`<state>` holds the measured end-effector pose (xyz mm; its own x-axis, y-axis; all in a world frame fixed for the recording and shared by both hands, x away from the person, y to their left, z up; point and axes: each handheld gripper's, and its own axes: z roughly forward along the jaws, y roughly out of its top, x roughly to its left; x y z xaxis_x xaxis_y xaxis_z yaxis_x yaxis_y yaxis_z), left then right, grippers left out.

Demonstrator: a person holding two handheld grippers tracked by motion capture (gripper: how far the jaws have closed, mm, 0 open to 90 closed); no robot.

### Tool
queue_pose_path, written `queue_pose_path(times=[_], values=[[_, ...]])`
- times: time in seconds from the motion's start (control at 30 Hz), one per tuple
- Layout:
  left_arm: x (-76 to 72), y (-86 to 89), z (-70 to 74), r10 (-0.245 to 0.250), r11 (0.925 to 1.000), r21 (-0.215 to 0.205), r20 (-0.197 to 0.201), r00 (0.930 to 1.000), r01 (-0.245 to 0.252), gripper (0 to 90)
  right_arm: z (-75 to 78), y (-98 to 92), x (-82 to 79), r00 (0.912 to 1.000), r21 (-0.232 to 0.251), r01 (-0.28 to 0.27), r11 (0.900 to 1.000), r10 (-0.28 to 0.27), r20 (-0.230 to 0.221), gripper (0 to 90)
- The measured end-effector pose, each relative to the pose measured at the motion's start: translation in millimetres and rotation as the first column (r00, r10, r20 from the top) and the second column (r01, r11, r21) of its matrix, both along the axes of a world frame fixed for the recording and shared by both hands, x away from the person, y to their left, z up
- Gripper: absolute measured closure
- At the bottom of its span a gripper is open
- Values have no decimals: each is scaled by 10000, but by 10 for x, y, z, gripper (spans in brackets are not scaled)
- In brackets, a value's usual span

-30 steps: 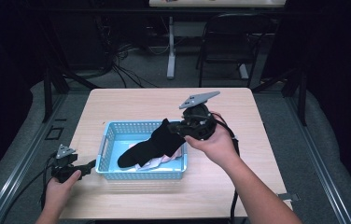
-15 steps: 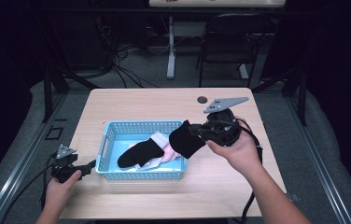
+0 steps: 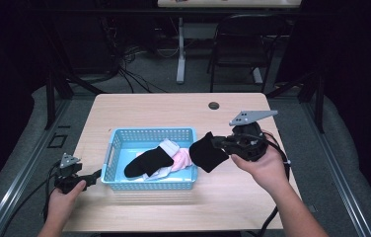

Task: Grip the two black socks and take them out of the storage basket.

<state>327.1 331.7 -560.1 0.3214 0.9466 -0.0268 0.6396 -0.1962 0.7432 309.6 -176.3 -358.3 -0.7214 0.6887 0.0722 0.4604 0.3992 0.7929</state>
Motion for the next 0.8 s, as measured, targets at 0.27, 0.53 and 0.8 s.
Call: queue_pose_path(times=[0.27,0.53,0.8], values=[[0,-2,-1,-12,10000,53,-10,10000,12,182,-138,-97,-1,9994,-53,308,9995,-309,-175,870],[1,-6,-4,-20,10000,53,-44,10000,20,183,-359,-150,57,9969,-178,615,9979,-623,-474,870],[1,-6,-6,-24,10000,53,-32,10000,24,183,-745,-295,293,9820,-281,1327,9908,-1352,-1318,869]])
